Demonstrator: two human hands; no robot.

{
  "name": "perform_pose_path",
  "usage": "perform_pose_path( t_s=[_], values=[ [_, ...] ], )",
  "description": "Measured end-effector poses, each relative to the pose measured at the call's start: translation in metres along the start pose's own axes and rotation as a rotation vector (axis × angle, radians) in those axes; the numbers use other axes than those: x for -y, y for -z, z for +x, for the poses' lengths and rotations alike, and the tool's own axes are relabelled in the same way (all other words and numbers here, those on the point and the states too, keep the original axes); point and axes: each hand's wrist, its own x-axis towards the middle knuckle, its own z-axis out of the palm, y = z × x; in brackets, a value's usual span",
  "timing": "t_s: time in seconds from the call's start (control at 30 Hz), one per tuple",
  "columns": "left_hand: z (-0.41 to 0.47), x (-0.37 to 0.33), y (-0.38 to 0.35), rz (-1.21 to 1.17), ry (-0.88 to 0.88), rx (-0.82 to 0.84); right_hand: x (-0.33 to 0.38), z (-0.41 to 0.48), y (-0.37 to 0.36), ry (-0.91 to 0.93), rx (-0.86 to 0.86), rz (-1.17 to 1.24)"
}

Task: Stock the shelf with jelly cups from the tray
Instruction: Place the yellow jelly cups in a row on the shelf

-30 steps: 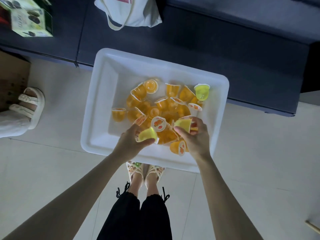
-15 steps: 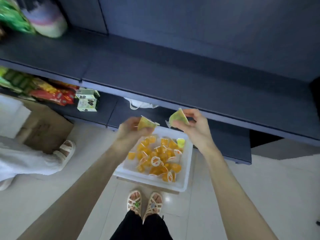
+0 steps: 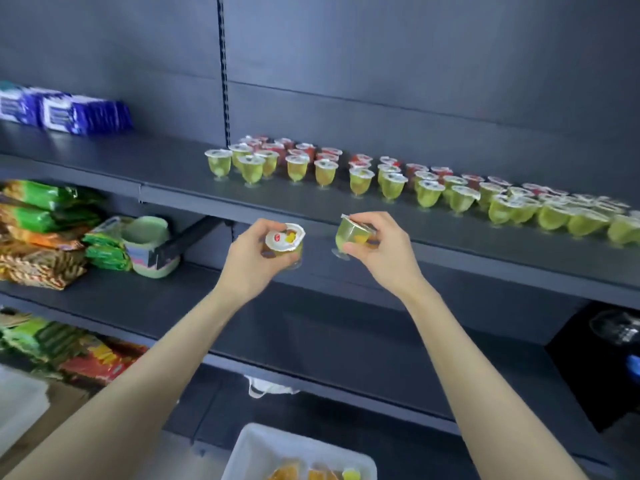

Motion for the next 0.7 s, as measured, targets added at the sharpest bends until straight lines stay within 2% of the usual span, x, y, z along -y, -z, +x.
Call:
perform_pose_path(
  t_s=[0.17, 0.43, 0.7],
  values=[
    [0.068, -0.006, 0.011, 0.192, -0.149, -0.082, 0.009, 0.048, -0.012, 0.076, -0.113, -0.098],
    [0.165, 0.026, 0.026, 0.361, -0.221, -0.01, -0.004, 0.121, -0.067, 0.017, -0.181, -0.279],
    [0.212, 0.048, 0.022, 0.407, -0.302, 0.126, -0.016, 0.168, -0.102, -0.06, -0.227, -0.353]
  ],
)
